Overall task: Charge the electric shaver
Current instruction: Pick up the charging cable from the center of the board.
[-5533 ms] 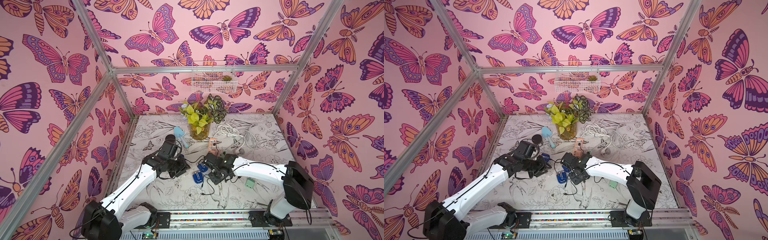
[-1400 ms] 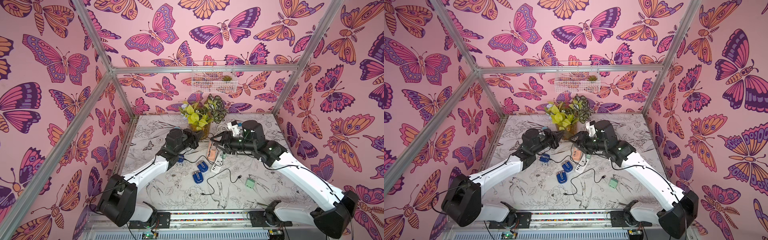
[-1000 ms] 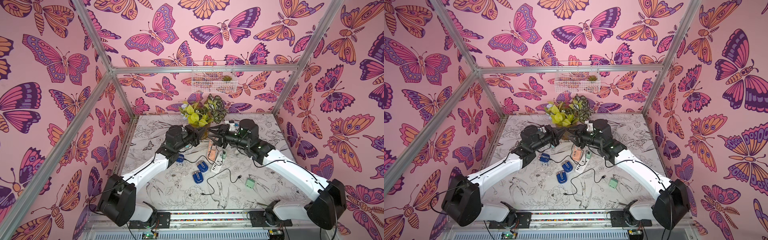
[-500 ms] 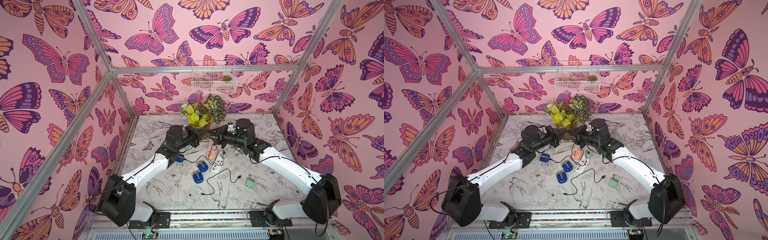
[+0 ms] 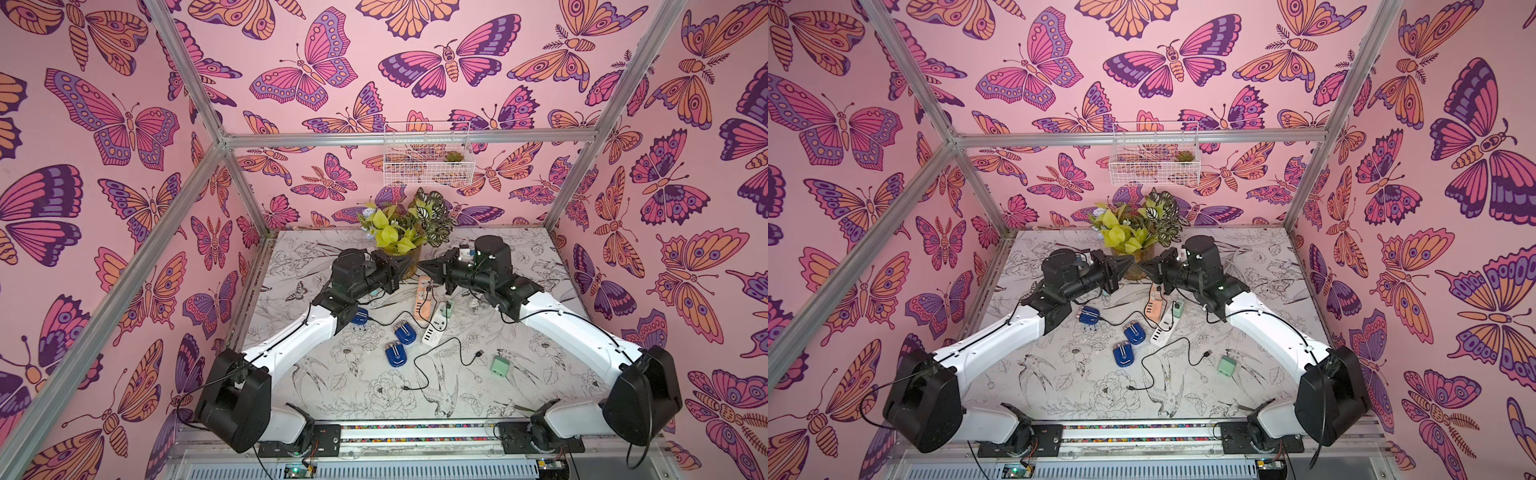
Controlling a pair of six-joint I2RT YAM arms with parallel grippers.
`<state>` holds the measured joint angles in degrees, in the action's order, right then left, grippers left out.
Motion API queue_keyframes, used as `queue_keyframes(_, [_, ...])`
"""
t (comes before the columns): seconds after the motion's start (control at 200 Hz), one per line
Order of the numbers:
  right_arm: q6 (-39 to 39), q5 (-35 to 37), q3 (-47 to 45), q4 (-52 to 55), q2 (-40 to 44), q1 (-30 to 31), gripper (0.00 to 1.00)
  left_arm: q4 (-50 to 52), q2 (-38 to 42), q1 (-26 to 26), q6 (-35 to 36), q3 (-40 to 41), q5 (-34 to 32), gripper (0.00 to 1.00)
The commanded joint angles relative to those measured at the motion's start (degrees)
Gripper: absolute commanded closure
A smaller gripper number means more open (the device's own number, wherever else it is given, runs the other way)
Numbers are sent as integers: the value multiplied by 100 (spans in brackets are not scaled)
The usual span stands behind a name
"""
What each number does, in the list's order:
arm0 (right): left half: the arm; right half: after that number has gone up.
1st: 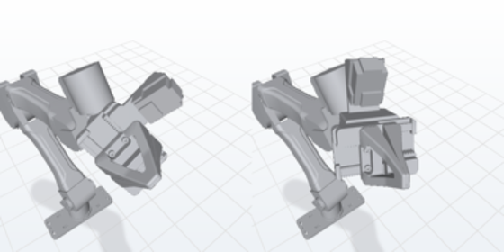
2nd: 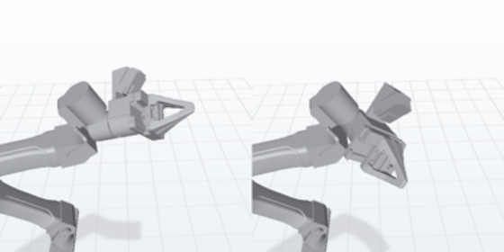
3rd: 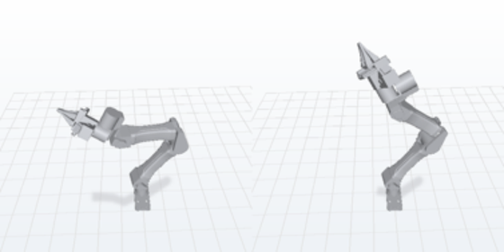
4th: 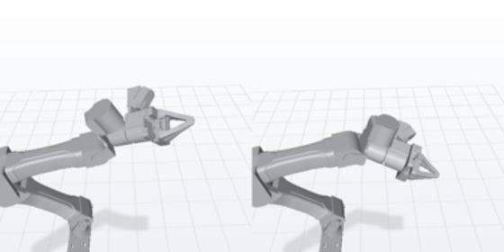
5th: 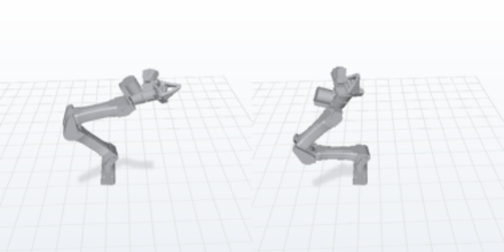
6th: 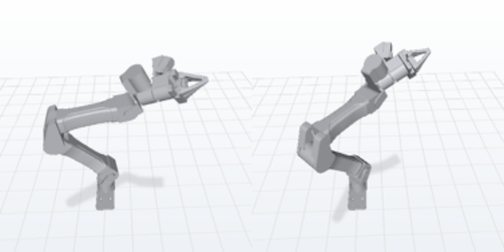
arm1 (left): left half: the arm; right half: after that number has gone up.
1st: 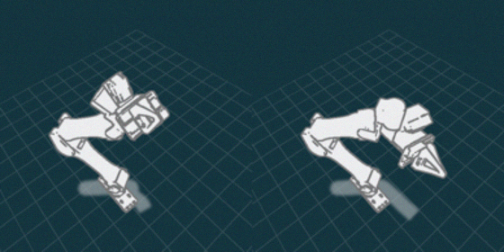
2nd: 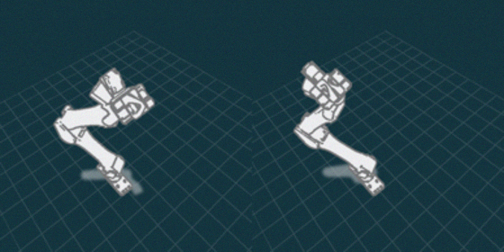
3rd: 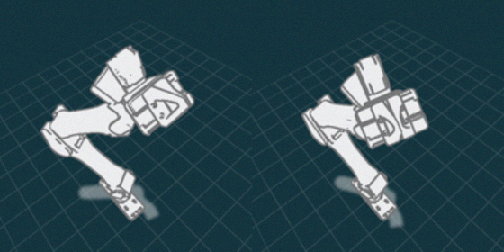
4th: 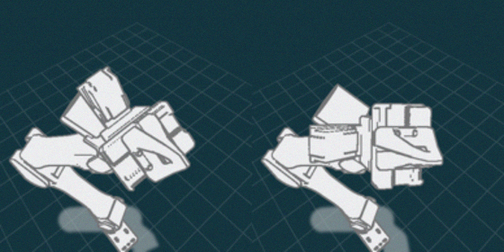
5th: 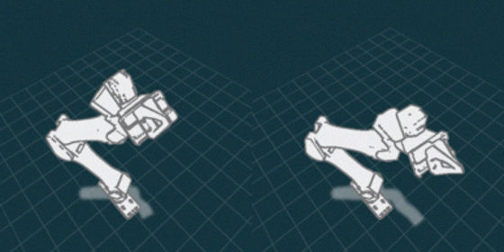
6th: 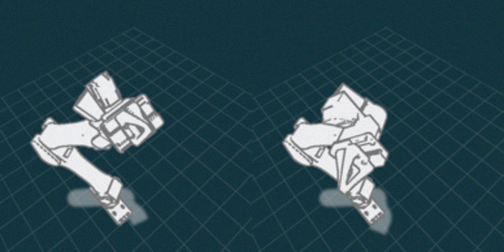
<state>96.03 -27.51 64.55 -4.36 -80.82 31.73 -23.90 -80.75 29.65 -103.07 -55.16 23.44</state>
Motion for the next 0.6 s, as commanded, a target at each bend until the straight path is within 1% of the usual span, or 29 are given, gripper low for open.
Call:
queue_keyframes(0.0, [119,19,-34,-265,7,-18,100,11,-50,-19,61,-84,133,98])
queue_keyframes(0.04, [195,94,-109,-342,58,-17,100,79,-20,-28,67,-68,112,88])
queue_keyframes(0.06, [223,136,-156,-385,86,-17,100,113,-4,-29,71,-58,93,85])
queue_keyframes(0.155, [310,206,-229,-469,132,-18,100,222,67,-38,99,-24,17,77])
queue_keyframes(0.25, [277,196,-212,-392,136,-9,100,228,59,-47,110,-47,10,76])
queue_keyframes(0.406, [260,274,-314,-330,236,-17,100,228,76,-47,103,-7,-32,82])
queue_keyframes(0.596, [121,343,-341,-90,355,-17,100,342,178,-65,140,75,-92,83])
